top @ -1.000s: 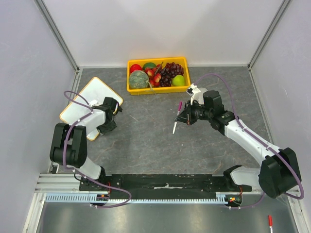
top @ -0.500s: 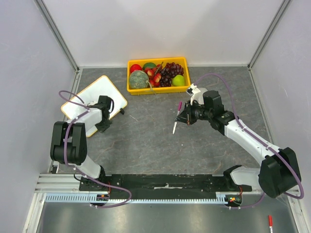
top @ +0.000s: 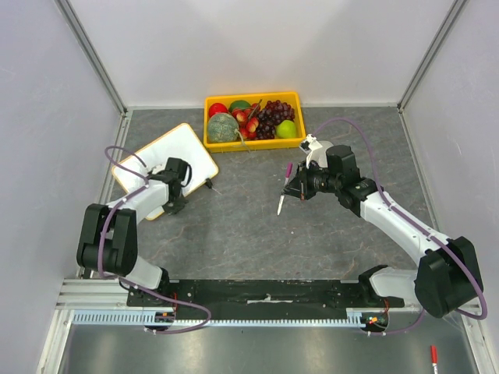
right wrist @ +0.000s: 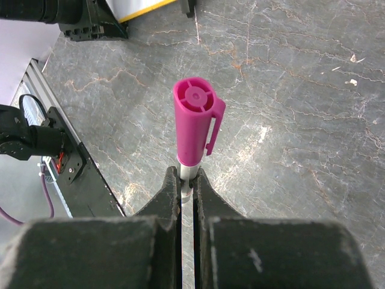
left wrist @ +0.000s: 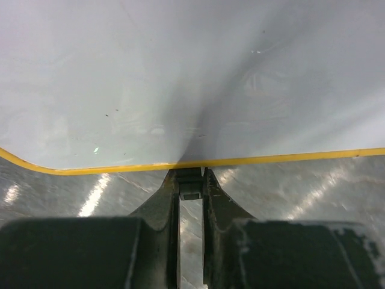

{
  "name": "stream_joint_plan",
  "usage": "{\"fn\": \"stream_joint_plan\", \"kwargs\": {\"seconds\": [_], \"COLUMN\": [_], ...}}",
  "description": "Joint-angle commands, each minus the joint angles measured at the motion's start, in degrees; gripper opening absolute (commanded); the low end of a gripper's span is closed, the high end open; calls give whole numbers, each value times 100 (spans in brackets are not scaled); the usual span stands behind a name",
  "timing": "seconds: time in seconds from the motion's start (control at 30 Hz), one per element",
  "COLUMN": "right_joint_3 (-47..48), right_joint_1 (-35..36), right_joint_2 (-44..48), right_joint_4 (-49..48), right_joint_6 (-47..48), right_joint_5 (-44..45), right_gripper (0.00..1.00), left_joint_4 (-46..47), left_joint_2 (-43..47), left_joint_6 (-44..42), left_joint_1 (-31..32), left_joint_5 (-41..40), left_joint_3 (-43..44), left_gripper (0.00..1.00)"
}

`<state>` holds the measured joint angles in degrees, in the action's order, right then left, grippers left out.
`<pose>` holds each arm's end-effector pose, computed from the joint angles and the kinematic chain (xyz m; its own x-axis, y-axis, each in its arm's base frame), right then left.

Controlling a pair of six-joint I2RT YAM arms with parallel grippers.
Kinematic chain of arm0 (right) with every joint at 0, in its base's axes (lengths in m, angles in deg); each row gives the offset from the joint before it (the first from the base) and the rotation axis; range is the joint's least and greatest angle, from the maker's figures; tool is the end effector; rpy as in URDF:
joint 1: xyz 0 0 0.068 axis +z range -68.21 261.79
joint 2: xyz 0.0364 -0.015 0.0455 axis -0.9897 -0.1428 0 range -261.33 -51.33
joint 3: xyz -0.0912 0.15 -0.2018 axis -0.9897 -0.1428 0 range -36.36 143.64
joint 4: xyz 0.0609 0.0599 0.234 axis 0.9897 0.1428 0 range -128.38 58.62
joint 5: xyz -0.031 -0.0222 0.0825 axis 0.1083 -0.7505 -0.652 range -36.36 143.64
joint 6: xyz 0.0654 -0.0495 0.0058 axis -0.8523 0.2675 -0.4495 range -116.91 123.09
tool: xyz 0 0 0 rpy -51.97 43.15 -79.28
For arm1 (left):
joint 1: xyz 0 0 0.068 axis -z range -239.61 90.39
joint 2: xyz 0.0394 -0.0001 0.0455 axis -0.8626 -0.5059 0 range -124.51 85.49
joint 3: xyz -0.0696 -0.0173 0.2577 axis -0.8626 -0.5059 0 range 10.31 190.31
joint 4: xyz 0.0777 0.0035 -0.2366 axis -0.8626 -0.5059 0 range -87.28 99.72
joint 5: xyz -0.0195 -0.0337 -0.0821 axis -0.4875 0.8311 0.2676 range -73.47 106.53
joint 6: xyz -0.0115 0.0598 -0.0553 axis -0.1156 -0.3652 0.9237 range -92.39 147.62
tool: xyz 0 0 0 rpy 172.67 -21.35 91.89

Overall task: Write a sentence on the whiteboard
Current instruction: Move the whiteboard to the center of the board.

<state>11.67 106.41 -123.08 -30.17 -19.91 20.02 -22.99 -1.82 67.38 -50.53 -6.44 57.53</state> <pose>0.2460 0.1564 0.2500 -0.7450 0.0164 -0.6668 -0.5248 0.6026 0.6012 0.2663 -0.0142 0.1347 -0.7451 -0.4773 -0.4658 -0.5793 0.8093 0.0974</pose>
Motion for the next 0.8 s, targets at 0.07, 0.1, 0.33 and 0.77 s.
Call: {"fn": "stream_joint_plan", "kwargs": {"seconds": [0.07, 0.1, 0.33, 0.77], "right_joint_3": [84, 92, 93, 22], "right_joint_1": [-19, -36, -124, -678], "right_joint_2": [143, 161, 424, 1215], "right_joint_4": [-170, -170, -144, 75], "right_joint_6": [-72, -81, -239, -503], "right_joint_5": [5, 14, 216, 1165], "right_gripper": [0, 0, 0, 0], "left_joint_4": [72, 46, -183, -798], "left_joint_2": [302, 285, -251, -1473], "left_joint_6": [13, 74, 619, 1393], "left_joint_1": [909, 1103, 2254, 4127], "left_joint_5": [266, 248, 64, -139], "left_joint_3": [-3, 50, 498, 1570], "left_gripper": [2, 2, 2, 2]}}
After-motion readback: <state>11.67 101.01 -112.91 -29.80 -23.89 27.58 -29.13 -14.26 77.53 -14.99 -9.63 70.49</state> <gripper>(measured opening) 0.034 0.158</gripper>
